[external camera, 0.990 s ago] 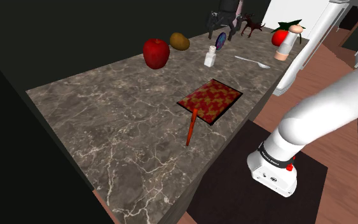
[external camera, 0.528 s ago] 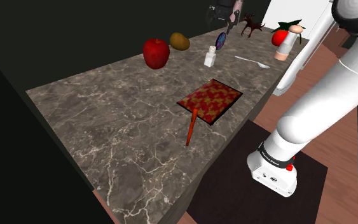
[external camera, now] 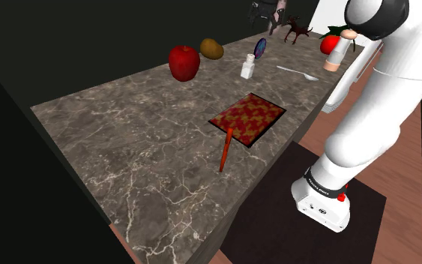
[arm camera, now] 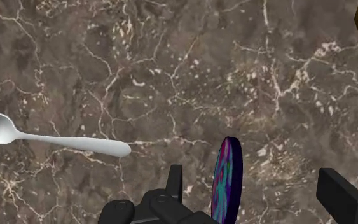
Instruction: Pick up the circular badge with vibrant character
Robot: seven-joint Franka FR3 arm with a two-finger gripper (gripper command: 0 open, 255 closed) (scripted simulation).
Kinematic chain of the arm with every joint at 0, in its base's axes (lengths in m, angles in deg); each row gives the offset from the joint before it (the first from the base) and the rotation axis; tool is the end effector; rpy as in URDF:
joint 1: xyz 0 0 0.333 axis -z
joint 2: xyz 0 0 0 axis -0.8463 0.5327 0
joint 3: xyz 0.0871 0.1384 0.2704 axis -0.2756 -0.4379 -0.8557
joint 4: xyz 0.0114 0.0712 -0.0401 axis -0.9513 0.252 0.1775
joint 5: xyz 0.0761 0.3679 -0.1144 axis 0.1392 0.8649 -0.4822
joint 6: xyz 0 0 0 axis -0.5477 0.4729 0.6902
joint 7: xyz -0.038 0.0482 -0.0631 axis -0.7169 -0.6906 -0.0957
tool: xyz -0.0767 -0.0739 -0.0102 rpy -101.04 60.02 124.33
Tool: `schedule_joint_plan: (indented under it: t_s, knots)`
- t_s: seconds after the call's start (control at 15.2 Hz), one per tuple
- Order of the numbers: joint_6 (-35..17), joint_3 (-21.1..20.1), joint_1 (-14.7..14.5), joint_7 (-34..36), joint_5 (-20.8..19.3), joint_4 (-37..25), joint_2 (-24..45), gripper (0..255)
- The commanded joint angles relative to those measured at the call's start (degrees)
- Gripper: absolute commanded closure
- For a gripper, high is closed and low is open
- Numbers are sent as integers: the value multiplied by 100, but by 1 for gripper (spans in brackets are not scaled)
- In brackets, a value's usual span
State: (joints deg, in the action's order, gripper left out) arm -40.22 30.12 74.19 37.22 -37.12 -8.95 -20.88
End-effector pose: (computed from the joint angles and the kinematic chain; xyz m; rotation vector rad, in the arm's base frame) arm 0.5511 -0.2562 0.5968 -2.4281 1.9633 0.0430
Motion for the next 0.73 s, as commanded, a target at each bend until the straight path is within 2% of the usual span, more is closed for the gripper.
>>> schedule_joint_plan:
  t_s: [0.0, 0.13, 0.66]
  knots:
    - [142, 121, 131, 295, 79, -470, 337, 0]
    - [275, 230, 268, 524, 162, -892, 637, 0]
    - [-392, 220, 218, 521, 125, -56, 466, 0]
